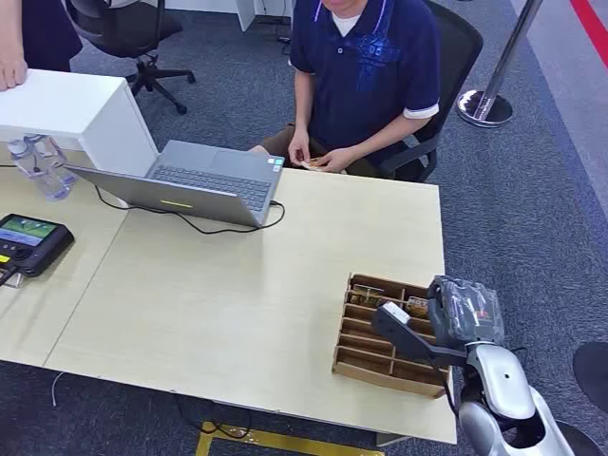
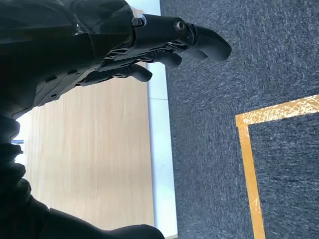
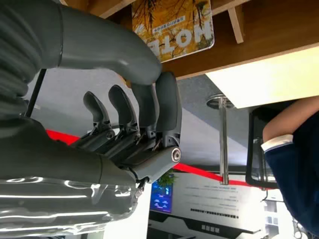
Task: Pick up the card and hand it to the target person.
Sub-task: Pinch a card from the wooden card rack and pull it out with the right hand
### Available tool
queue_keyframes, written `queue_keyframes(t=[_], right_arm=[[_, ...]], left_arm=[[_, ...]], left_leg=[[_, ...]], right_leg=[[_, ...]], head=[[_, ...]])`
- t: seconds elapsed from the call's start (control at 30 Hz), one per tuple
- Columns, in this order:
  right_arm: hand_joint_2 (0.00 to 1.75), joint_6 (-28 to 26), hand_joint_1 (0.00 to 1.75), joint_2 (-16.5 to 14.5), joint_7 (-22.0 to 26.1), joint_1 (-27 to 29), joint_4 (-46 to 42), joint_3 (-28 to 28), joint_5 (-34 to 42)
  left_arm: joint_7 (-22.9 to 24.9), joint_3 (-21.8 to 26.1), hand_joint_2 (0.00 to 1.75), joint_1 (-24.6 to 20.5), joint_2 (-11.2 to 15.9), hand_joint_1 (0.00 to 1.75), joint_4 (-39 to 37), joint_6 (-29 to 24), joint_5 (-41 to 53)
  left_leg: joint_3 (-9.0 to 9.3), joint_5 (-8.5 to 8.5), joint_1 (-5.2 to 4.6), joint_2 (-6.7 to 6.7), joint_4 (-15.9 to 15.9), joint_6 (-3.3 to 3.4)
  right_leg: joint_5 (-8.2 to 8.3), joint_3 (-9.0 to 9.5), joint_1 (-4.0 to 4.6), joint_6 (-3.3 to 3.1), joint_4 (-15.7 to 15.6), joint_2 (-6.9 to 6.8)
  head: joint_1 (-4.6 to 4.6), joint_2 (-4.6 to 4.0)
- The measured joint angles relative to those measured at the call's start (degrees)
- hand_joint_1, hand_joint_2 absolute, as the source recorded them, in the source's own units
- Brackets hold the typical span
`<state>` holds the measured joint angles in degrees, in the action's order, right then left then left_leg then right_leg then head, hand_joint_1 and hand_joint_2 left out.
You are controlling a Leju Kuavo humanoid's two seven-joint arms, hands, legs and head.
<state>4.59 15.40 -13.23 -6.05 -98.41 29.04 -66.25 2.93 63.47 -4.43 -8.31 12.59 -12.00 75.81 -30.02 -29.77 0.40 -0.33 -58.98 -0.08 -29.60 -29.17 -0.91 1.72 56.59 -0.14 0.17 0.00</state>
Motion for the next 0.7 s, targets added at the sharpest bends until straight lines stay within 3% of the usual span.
queue_keyframes(t=[0.17, 0.53, 0.63, 0.7], right_arm=[[1.75, -0.1, 1.25, 0.3, 0.1, 0.0, 0.0, 0.1, 0.4], [1.75, -0.1, 0.57, 0.8, 0.1, 0.0, 0.2, 0.4, 0.9], [1.75, -0.2, 0.56, 0.9, 0.1, 0.0, 0.2, 0.7, 0.9], [1.75, -0.2, 0.65, 0.9, 0.1, 0.0, 0.2, 0.9, 0.9]], left_arm=[[0.0, 0.0, 1.75, 0.0, 0.0, 0.00, 0.0, 0.0, 0.1], [0.1, 0.0, 1.75, 0.0, 0.0, 0.00, 0.0, 0.0, 0.4], [0.1, 0.0, 1.75, 0.0, 0.0, 0.00, 0.0, 0.1, 0.4], [0.1, 0.0, 1.75, 0.0, 0.0, 0.00, 0.0, 0.1, 0.4]], left_leg=[[0.00, 0.00, 0.00, 0.00, 0.0, 0.00], [0.00, 0.00, 0.00, 0.00, 0.0, 0.00], [0.00, 0.00, 0.00, 0.00, 0.0, 0.00], [0.00, 0.00, 0.00, 0.00, 0.0, 0.00]], right_leg=[[0.00, 0.00, 0.00, 0.00, 0.0, 0.00], [0.00, -0.01, 0.00, 0.00, 0.0, 0.01], [0.00, -0.01, 0.00, 0.00, 0.0, 0.01], [0.00, -0.01, 0.00, 0.00, 0.0, 0.01]], head=[[0.00, 0.00], [-0.01, 0.00], [-0.01, 0.00], [0.00, 0.00]])
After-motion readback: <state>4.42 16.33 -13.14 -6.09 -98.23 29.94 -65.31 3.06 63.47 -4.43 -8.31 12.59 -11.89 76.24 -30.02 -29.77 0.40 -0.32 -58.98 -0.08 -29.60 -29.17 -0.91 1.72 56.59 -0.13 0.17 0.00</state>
